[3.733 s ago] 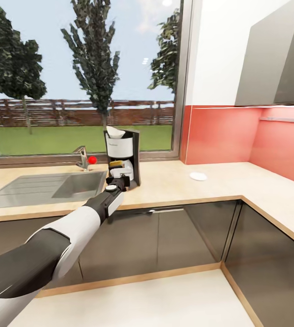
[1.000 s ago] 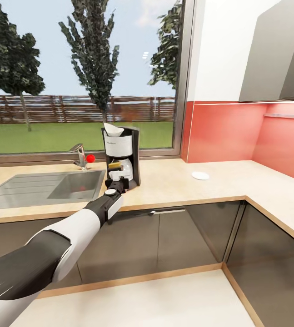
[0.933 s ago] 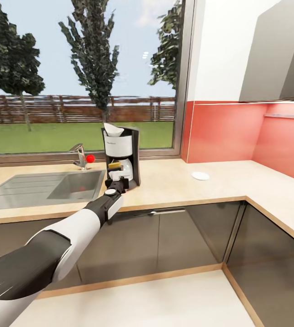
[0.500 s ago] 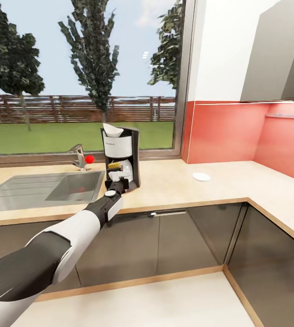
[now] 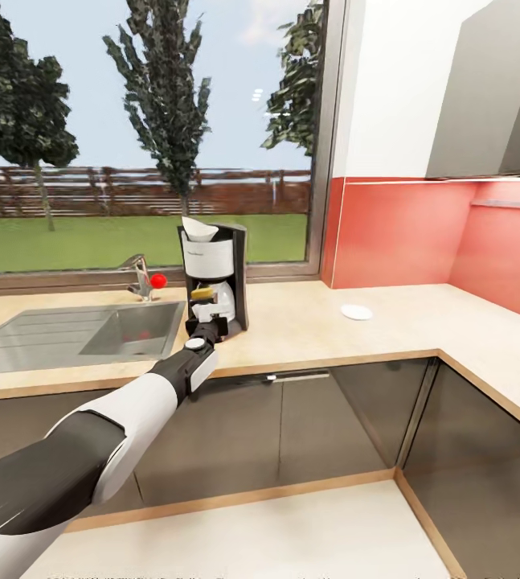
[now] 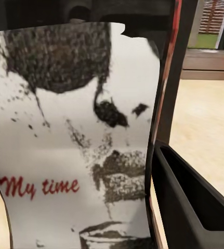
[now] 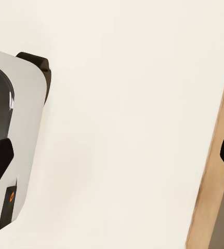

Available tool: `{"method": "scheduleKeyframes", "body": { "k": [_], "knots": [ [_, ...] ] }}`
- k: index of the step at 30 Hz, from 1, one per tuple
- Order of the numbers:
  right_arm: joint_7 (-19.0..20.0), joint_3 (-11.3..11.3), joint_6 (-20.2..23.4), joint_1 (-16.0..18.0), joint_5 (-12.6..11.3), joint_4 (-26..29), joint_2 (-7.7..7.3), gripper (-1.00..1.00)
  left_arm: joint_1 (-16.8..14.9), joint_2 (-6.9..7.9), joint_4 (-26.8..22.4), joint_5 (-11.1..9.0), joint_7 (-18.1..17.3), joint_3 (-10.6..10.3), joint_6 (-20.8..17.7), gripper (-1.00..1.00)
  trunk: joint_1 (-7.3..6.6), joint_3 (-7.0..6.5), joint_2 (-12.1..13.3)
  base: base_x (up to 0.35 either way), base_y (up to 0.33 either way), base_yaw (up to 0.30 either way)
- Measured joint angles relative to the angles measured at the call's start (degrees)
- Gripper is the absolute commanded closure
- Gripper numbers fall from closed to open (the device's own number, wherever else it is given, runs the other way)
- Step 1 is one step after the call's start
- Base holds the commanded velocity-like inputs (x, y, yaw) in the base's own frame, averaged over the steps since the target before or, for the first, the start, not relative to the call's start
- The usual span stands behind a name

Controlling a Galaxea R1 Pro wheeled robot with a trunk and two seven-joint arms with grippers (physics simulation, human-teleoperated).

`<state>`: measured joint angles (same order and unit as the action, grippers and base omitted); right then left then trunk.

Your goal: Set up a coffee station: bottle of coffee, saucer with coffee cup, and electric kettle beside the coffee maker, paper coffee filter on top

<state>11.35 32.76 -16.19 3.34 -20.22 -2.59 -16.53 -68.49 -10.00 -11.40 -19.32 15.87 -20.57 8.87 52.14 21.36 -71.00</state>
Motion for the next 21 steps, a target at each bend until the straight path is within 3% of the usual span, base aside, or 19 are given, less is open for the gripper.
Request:
{"method": "scheduleKeyframes", "body": {
  "k": [21],
  "knots": [
    [0.0, -0.05, -0.03, 0.0, 0.0, 0.0, -0.01, -1.0, 0.0, 0.0, -0.01, 0.02, -0.02, -0.02, 0.0, 1.0, 0.0, 1.63, 0.0, 0.0, 0.0, 0.0]
  ]
}}
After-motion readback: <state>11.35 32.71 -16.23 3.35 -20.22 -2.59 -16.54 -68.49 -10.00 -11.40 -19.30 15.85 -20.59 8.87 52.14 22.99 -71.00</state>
